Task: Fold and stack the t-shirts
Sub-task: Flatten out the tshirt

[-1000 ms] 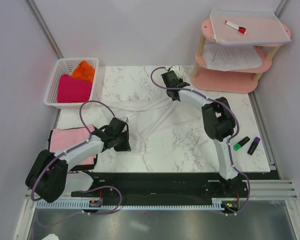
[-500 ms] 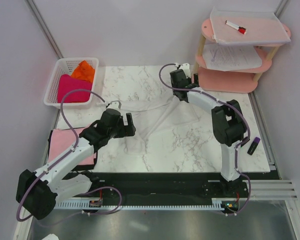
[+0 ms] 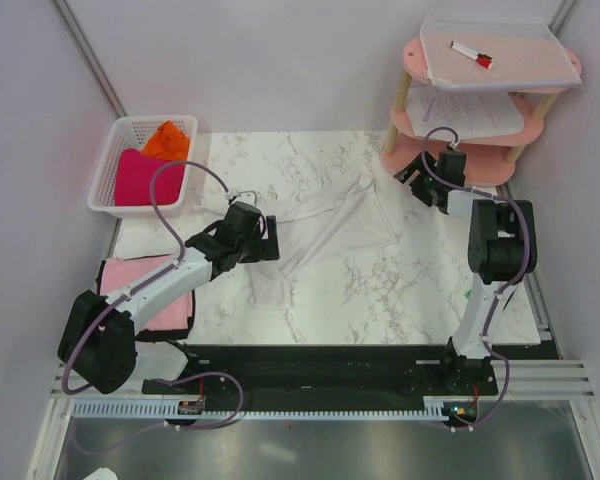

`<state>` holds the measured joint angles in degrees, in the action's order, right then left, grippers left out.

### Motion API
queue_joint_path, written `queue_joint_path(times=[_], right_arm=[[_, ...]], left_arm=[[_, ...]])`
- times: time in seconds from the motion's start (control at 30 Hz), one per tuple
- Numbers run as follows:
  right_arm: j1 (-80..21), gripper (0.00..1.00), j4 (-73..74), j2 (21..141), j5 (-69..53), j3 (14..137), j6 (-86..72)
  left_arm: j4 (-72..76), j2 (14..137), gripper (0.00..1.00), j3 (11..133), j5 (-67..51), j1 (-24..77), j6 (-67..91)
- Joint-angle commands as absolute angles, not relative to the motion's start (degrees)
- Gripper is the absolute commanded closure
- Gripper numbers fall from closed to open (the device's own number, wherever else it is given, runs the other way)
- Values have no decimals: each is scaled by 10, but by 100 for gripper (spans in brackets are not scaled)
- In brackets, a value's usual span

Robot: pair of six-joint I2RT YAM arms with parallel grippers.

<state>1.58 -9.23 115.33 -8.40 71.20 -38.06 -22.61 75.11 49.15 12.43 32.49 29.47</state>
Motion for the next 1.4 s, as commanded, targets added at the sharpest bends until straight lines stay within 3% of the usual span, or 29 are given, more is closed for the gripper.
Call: queue_joint_path(times=[0.0, 0.1, 0.23, 0.4, 1.07, 1.37], right_arm=[[-6, 14, -186, 1190, -236, 772, -436], [-8, 16, -179, 1217, -246, 800, -436], [-9, 34, -206, 1235, -271, 793, -460], [-11, 43, -215, 1235, -272, 787, -468], [-59, 45, -149, 1270, -211, 839, -439], [-75, 46, -99, 1226, -104, 824, -390]], left_arm=[[-203, 758, 0, 511, 151, 324, 272], [-203, 761, 0, 508, 155, 324, 272], [-203, 765, 0, 509, 161, 323, 270], [-204, 769, 0, 512, 161, 323, 265], [-204, 772, 0, 514, 169, 322, 257], [-197, 774, 0, 511, 163, 321, 256]])
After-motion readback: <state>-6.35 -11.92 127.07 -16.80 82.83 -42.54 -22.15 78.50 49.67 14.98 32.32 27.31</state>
